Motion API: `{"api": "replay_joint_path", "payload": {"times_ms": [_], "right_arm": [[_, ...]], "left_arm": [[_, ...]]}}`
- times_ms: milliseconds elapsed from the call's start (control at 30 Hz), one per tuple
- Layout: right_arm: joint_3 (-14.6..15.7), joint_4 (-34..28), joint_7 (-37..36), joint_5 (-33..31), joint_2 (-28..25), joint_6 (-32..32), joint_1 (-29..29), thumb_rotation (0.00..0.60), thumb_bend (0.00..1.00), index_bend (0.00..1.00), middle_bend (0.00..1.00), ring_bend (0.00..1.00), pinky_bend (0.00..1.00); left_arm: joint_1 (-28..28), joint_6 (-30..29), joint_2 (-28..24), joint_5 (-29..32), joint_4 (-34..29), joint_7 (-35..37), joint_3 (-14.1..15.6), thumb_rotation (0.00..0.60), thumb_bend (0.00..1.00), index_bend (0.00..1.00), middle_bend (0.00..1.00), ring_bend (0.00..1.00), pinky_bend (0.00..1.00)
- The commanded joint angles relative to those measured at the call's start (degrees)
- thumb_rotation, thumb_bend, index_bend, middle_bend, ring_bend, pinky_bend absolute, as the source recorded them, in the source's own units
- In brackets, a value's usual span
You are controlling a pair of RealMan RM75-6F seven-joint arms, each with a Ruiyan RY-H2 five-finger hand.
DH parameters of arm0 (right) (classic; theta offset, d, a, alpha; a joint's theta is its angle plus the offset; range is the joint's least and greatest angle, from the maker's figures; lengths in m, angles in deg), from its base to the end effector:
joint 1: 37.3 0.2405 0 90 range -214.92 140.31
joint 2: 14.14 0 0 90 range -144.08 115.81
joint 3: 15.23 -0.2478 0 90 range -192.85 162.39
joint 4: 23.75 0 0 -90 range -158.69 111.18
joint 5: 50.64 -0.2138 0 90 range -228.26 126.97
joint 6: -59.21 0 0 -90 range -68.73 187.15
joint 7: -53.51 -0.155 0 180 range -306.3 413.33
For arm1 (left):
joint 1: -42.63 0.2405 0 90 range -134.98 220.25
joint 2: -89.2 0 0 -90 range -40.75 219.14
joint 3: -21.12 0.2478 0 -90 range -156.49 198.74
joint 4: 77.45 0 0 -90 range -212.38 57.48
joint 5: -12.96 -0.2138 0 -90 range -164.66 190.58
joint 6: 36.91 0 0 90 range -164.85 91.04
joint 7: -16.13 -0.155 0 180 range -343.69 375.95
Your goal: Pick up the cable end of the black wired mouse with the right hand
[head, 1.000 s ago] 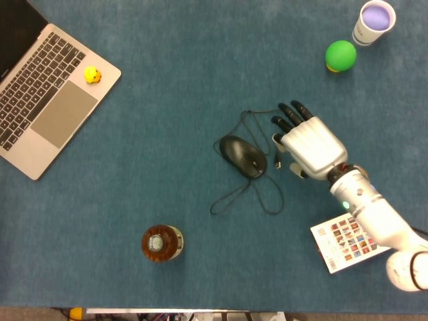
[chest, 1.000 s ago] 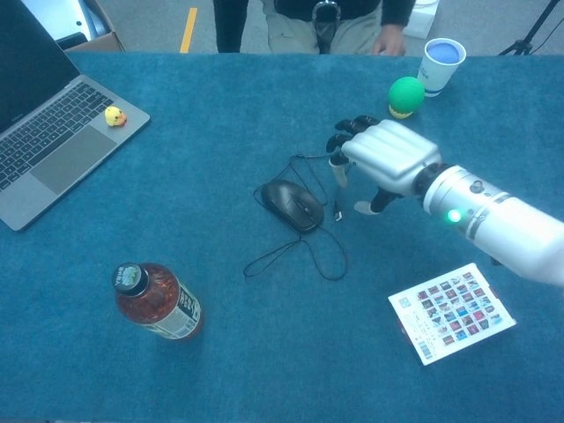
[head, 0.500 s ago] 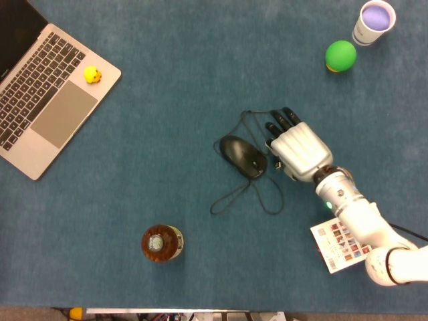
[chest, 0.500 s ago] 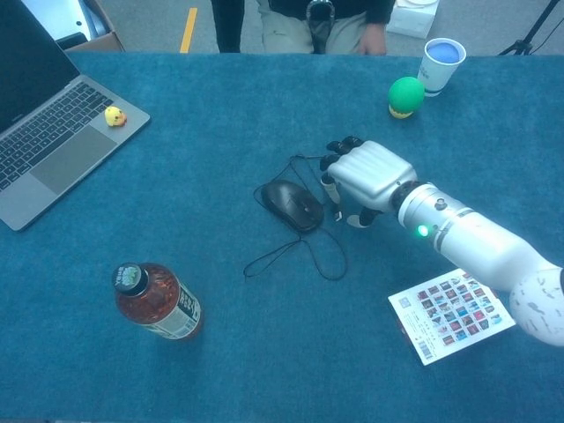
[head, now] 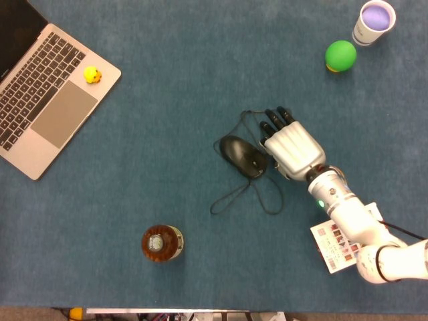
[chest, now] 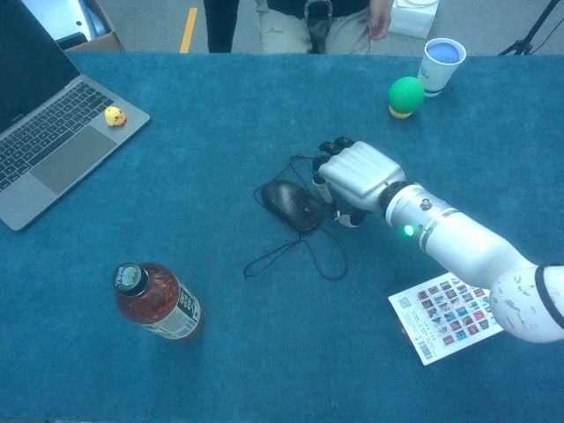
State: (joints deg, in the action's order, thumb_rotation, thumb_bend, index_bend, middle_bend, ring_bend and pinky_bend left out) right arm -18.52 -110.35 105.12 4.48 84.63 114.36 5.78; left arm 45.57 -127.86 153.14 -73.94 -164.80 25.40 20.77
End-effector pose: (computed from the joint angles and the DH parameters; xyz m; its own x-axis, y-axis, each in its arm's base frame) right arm -0.1290 -0.2866 -0.0987 0.7658 -0.2566 0.5897 -0.6192 -0.5418 0.5683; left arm -0.3386 0.1389 0.1690 0.3348 -0.0140 0.9422 0.9382 0.0982 -0.3319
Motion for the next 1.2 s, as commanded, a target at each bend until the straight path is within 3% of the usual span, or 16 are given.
{"api": "replay_joint_path", "payload": {"times_ms": [33,633,833,1200], "right_arm": [[0.3,0.1,0.6,-0.7,0.2,0.1,0.4,0.6,0.2,0.5,0.22,0.0,0.09],[1.5,0.8,1.5,-1.8,1.7,2.0,1.4,0.6,0.36,0.61,0.25,0.0,0.12],[1.4,0.4,0.9,-1.2,1.8,3.1,1.2,0.6,0.37,0.63,0.26,0.01,0.12],[-2.2,-9.3,-6.2,2.6,-5.2,7.5,-0.5,0.6,0.37,0.64,0.27,0.01,0.12]], "left_arm": [[0.1,0.0,0.1,0.1,0.2,0.2,0.0,0.6,0.15,0.28,0.21,0.16,0.09],[0.4,0.2,0.7,0.4,1.9,1.9,0.0,0.6,0.15,0.28,0.21,0.16,0.09],[0.6,0.0,0.9,0.6,2.5,2.5,-0.1,0.6,0.15,0.28,0.21,0.16,0.09],[0.7,-0.2,0.7,0.3,2.3,2.4,-0.2,0.6,0.15,0.28,0.21,0.16,0.09]]}}
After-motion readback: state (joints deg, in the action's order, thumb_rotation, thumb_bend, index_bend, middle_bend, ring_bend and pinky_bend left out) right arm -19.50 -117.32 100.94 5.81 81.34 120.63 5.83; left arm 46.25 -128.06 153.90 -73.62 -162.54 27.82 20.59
